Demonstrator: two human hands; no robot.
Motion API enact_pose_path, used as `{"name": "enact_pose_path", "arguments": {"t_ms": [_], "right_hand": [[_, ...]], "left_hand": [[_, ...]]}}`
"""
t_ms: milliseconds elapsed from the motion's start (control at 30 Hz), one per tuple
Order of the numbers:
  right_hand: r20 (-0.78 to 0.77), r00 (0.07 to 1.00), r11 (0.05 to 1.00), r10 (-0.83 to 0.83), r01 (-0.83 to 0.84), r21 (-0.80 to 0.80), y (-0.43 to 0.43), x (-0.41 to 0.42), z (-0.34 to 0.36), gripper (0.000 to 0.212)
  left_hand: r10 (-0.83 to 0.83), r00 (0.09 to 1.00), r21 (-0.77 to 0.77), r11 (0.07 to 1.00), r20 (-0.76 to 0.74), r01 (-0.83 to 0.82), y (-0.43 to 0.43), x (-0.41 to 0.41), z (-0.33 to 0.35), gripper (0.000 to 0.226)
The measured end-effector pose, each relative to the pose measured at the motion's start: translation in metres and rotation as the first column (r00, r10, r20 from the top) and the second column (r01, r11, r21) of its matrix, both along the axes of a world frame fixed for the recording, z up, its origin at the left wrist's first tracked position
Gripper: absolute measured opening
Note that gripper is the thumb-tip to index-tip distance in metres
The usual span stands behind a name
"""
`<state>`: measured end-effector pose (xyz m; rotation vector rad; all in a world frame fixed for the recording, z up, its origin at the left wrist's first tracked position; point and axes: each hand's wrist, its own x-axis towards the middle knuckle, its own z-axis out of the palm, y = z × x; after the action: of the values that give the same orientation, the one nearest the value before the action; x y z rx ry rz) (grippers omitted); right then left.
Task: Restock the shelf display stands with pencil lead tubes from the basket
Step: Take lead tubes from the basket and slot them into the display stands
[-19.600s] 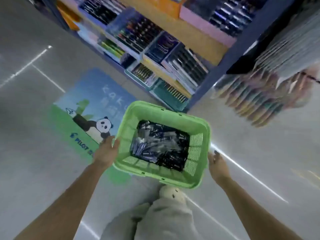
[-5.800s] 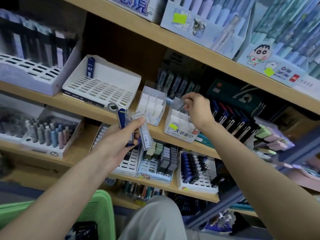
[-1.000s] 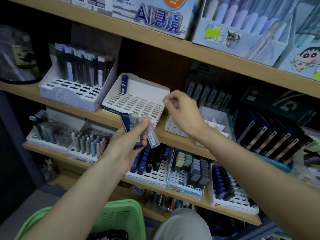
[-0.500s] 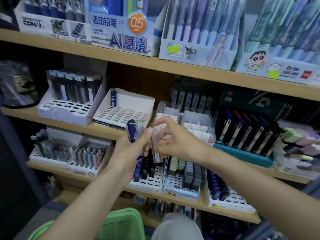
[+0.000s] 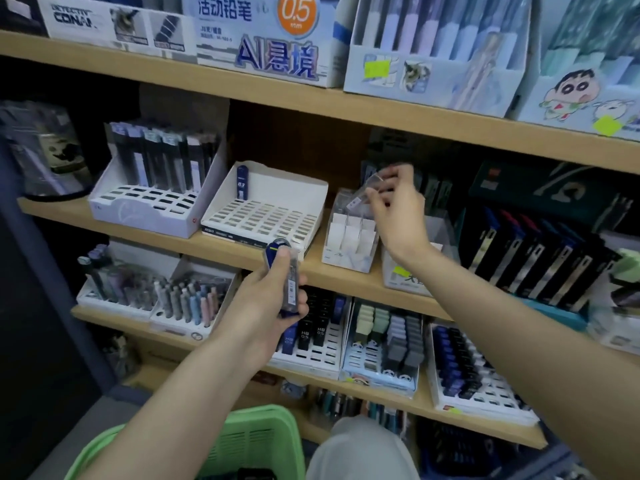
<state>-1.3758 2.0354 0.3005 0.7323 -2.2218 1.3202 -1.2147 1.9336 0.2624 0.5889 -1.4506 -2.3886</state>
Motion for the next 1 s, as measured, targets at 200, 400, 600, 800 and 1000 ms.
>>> {"name": "enact_pose_path", "arguments": {"t_ms": [200, 400, 600, 800, 1000], "right_hand": [[0.01, 1.0, 0.98, -0.005, 0.003, 0.198, -0.025, -0.025, -0.006, 0.02], [0.054, 0.997, 0.928, -0.052, 0.028, 0.372, -0.031, -0.042, -0.003, 0.016], [0.062, 0.99, 0.897, -0.123, 0.084, 0.435, -0.037, -0.045, -0.001, 0.016], [-0.171, 0.985, 0.92, 0.001, 0.066, 0.387, -0.029, 0.006, -0.004, 0.023], [0.494, 0.827, 0.834, 0.268, -0.456, 0.311, -0.02, 0.073, -0.008, 0.041]], "left_hand": [[0.006, 1.0, 0.068, 0.998, 0.005, -0.006, -0.021, -0.001, -0.009, 0.033], [0.003, 1.0, 0.149, 0.989, 0.004, -0.004, -0.032, -0.009, -0.015, 0.024], [-0.049, 0.999, 0.181, 0.982, -0.02, 0.052, -0.032, -0.02, -0.02, 0.02], [-0.045, 0.997, 0.103, 0.993, -0.059, 0.051, -0.03, -0.016, -0.023, 0.024], [-0.092, 0.991, -0.006, 0.996, -0.1, 0.092, -0.017, -0.008, -0.011, 0.022]]}}
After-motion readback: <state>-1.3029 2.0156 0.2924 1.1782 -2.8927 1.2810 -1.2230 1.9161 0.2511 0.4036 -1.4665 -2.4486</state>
